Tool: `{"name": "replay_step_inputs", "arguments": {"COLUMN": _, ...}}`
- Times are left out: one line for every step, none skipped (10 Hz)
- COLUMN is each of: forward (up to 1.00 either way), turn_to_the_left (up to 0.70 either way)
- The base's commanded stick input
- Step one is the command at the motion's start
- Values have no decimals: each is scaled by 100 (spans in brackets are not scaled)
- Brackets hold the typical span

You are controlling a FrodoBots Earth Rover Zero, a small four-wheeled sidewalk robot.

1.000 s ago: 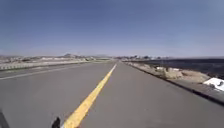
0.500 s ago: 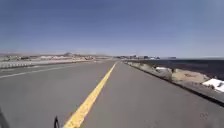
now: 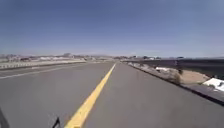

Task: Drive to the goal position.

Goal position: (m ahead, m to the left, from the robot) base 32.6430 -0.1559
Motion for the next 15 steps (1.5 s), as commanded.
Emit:
{"name": "replay_step_inputs", "arguments": {"forward": 85, "turn_to_the_left": 0}}
{"name": "replay_step_inputs", "arguments": {"forward": 85, "turn_to_the_left": 0}}
{"name": "replay_step_inputs", "arguments": {"forward": 85, "turn_to_the_left": 0}}
{"name": "replay_step_inputs", "arguments": {"forward": 85, "turn_to_the_left": 0}}
{"name": "replay_step_inputs", "arguments": {"forward": 85, "turn_to_the_left": 0}}
{"name": "replay_step_inputs", "arguments": {"forward": 85, "turn_to_the_left": 0}}
{"name": "replay_step_inputs", "arguments": {"forward": 85, "turn_to_the_left": 0}}
{"name": "replay_step_inputs", "arguments": {"forward": 85, "turn_to_the_left": 0}}
{"name": "replay_step_inputs", "arguments": {"forward": 85, "turn_to_the_left": 0}}
{"name": "replay_step_inputs", "arguments": {"forward": 85, "turn_to_the_left": 0}}
{"name": "replay_step_inputs", "arguments": {"forward": 85, "turn_to_the_left": 0}}
{"name": "replay_step_inputs", "arguments": {"forward": 85, "turn_to_the_left": 0}}
{"name": "replay_step_inputs", "arguments": {"forward": 85, "turn_to_the_left": 0}}
{"name": "replay_step_inputs", "arguments": {"forward": 85, "turn_to_the_left": 0}}
{"name": "replay_step_inputs", "arguments": {"forward": 85, "turn_to_the_left": 0}}
